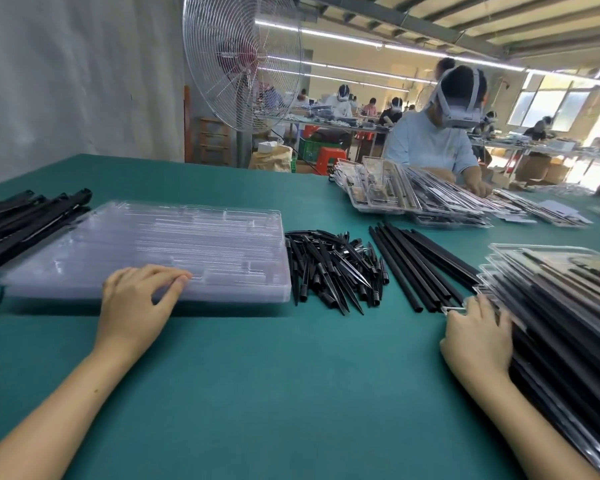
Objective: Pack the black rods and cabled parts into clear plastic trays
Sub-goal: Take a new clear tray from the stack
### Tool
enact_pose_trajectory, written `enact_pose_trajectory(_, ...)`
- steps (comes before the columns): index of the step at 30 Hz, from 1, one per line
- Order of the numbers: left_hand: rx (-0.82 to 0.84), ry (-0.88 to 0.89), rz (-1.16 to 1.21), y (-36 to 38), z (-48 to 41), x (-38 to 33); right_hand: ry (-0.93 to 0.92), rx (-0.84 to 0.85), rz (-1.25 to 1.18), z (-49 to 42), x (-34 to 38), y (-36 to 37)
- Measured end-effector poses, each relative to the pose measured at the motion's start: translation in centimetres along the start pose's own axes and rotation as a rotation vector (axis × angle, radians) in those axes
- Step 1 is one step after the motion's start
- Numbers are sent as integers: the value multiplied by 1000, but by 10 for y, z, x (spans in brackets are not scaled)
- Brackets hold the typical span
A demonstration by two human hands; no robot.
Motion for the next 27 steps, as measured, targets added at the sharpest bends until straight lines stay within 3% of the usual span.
enact_pose_trajectory(14, 3, -20, 37, -1, 0, -2, -18, -82, 45, -7, -8, 5)
enact_pose_trajectory(18, 21, -110, 87, -3, -4, -2, -3, -98, 48, -10, -8, 6)
enact_pose_trajectory(24, 239, -223, 175, -11, -15, 4, 3, -60, 43, -10, -9, 13)
enact_pose_trajectory(27, 385, -225, 138, -16, -25, 4, 10, -129, -76, -8, -7, 10)
Point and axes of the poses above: each hand's wrist, its own z-axis away from the middle knuckle, its own y-axis out of the palm, x = y × z, the point moved 3 cm from there along -z, towards the middle knuckle, and after that the axes turned 7 degrees about y, right-handed, at the moved point
